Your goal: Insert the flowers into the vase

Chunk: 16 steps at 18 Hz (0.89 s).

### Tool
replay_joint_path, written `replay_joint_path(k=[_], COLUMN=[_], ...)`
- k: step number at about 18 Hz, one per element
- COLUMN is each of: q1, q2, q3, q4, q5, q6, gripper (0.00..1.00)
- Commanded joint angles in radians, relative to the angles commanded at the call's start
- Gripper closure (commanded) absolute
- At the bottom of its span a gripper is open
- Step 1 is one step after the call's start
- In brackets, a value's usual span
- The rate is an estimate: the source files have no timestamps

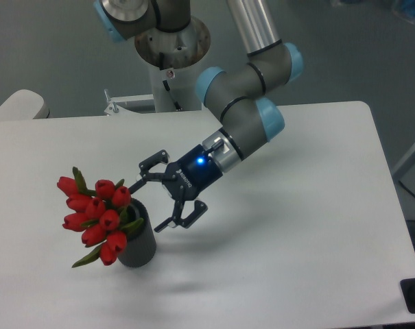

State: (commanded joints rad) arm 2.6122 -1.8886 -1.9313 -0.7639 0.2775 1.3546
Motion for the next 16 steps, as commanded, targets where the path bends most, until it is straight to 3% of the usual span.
replay_joint_path(k=[3,8,11,16], q1=[0.069,0.113,0.129,0.175], q2=[0.042,0.045,0.048,0.037], q3=[0.011,0.089,0.167,0.251], q4=[0.0,-0.002,-0.003,-0.005], q5=[0.097,0.248,0.344,0.399], q6=[0.006,0.009,0.012,0.009], gripper=[0.0,0.0,0.0,0.0])
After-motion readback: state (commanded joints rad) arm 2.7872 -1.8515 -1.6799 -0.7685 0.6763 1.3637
